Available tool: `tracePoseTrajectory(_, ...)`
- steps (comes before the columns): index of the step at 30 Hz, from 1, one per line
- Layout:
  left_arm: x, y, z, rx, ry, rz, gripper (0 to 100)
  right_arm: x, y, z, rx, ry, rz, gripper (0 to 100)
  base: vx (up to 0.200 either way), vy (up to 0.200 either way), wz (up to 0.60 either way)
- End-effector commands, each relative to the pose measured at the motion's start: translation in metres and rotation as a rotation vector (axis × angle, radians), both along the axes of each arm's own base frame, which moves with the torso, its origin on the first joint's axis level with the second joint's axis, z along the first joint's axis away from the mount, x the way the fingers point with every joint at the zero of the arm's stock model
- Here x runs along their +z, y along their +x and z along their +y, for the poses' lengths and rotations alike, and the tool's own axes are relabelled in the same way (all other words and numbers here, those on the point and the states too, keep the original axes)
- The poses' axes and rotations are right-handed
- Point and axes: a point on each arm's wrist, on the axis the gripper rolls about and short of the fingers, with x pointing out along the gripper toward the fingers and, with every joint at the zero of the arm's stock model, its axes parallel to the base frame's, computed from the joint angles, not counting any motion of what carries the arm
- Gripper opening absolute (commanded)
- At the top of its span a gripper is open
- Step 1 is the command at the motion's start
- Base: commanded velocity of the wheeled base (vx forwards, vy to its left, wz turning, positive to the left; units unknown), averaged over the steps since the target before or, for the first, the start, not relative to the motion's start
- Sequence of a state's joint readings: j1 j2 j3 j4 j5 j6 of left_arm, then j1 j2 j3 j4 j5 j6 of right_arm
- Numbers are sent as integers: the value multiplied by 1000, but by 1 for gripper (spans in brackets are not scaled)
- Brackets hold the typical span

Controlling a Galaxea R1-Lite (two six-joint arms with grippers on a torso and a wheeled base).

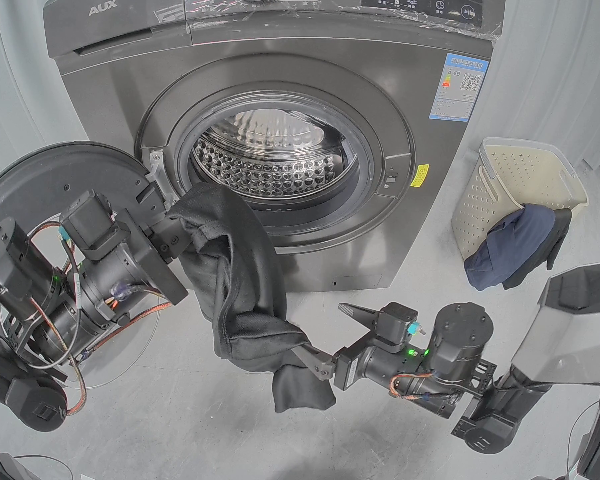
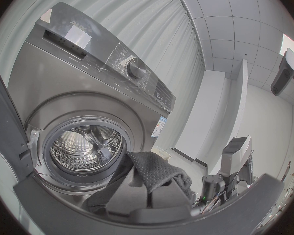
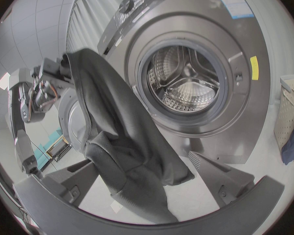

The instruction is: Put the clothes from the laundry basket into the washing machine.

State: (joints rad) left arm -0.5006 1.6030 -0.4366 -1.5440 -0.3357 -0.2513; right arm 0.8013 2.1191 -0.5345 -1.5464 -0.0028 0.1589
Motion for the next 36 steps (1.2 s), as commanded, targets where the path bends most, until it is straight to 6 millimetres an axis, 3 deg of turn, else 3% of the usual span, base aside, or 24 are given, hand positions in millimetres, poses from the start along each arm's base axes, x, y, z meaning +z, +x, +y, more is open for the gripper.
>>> tracePoseTrajectory(1, 2, -7, -3, -24, -6, -9, 0, -31, 9, 11, 6, -55, 47, 100, 0, 0, 0)
tracePoseTrajectory(6, 4, -9, -3, -29, -11, -16, 0, -48, 7, 21, 29, -82, 72, 100, 0, 0, 0)
tracePoseTrajectory(17, 3, -17, -7, -64, -9, -9, 0, -35, 48, 46, -4, 24, -46, 100, 0, 0, 0)
tracePoseTrajectory(25, 4, -24, -10, -91, -11, -13, 0, -40, 82, 51, -53, 61, -95, 100, 0, 0, 0)
tracePoseTrajectory(36, 6, -27, -10, -105, -15, -21, 0, -49, 92, 61, -51, 68, -111, 100, 0, 0, 0)
